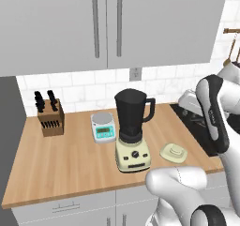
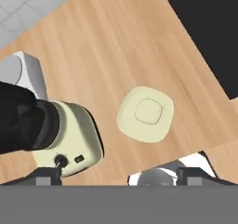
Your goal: Close the lid blender by securely placing the lid on top.
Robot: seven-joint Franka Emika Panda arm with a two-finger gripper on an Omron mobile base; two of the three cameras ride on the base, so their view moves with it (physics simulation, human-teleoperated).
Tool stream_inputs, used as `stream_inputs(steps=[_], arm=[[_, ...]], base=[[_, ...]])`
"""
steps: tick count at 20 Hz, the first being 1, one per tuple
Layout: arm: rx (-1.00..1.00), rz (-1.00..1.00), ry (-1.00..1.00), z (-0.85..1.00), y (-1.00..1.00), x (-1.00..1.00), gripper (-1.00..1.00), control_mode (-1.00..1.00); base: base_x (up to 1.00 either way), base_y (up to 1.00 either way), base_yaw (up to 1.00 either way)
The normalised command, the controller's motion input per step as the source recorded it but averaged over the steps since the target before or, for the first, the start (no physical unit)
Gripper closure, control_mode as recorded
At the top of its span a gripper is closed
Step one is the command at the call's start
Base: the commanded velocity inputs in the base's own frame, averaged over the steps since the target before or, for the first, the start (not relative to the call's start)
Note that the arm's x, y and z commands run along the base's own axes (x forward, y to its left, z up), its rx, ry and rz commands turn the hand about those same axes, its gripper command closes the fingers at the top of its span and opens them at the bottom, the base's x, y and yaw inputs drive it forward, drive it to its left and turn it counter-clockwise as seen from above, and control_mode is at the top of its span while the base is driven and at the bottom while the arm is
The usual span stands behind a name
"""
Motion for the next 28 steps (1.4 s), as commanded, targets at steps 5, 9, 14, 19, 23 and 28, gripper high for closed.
stream_inputs(steps=[5,9,14,19,23,28], arm=[[0.17,-0.32,0.24,-0.98,-0.12,-0.02,-1.00,-1.00],[0.01,-0.18,0.26,-0.52,0.06,0.33,-1.00,-1.00],[0.00,-0.08,0.30,-0.48,0.05,0.40,-1.00,-1.00],[0.02,-0.03,0.17,-0.33,-0.06,0.11,-1.00,-1.00],[0.07,-0.02,0.02,-0.29,-0.18,0.00,-1.00,-1.00],[0.05,0.00,0.01,-0.22,-0.12,0.15,-1.00,-1.00]], base=[[0.00,0.00,0.00],[0.00,0.00,0.00],[0.00,0.00,0.00],[0.00,0.00,0.00],[0.00,0.00,0.00],[0.00,0.00,0.00]])
